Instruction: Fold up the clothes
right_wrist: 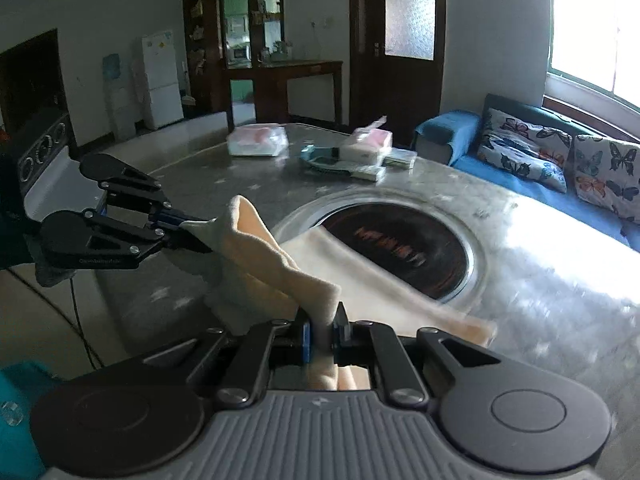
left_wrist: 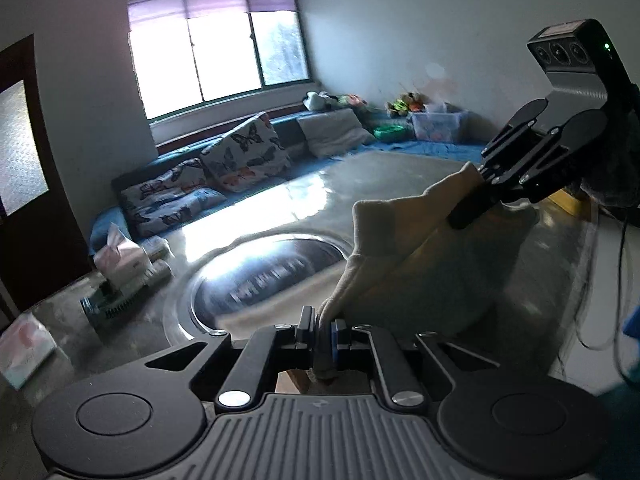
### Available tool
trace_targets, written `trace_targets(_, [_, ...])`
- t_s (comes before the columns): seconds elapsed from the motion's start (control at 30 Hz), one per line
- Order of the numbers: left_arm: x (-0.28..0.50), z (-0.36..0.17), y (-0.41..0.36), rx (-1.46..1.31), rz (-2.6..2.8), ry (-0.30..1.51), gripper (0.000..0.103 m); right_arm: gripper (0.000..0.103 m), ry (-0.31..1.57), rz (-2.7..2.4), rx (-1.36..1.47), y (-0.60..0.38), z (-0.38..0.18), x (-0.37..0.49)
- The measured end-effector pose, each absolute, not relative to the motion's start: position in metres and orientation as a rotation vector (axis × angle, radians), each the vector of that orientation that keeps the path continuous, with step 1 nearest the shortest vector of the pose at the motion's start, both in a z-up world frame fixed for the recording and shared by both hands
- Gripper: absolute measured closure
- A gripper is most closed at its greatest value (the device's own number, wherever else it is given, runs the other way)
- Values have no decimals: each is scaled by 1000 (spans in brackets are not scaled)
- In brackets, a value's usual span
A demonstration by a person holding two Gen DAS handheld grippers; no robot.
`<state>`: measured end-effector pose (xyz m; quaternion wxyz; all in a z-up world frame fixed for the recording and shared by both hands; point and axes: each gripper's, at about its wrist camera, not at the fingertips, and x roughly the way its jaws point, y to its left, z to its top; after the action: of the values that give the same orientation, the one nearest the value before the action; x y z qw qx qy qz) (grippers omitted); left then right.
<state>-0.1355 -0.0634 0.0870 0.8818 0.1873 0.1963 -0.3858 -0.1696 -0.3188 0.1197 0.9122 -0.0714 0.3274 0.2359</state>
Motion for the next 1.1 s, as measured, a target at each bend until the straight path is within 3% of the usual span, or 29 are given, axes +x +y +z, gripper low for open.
trace_targets(0.23, [-36, 54, -106, 387, -697, 527, 94, 94, 763, 383, -102, -336, 83, -66])
trace_targets(0.3, [-18, 39, -117, 406, -666, 549, 92, 91, 783, 347, -59, -339, 61, -46])
trace_targets(0.33, [-12, 32, -121, 409, -645, 566, 91, 81, 788, 319, -37, -341, 50, -40])
trace_targets(0.43, [-2, 21, -123, 380, -606, 600, 85, 80, 799, 256, 54, -356, 28, -35])
trace_targets(0.63, [-3, 25, -113, 348, -534, 596, 79, 79, 703, 165, 99, -382, 43, -76])
trace_targets(0.83, [-17, 43, -112, 339, -463, 520, 79, 80, 699, 213, 90, -381, 43, -99])
trace_targets(1.1, [-17, 54, -100, 272, -469, 587, 79, 82, 758, 178, 95, -379, 25, -81])
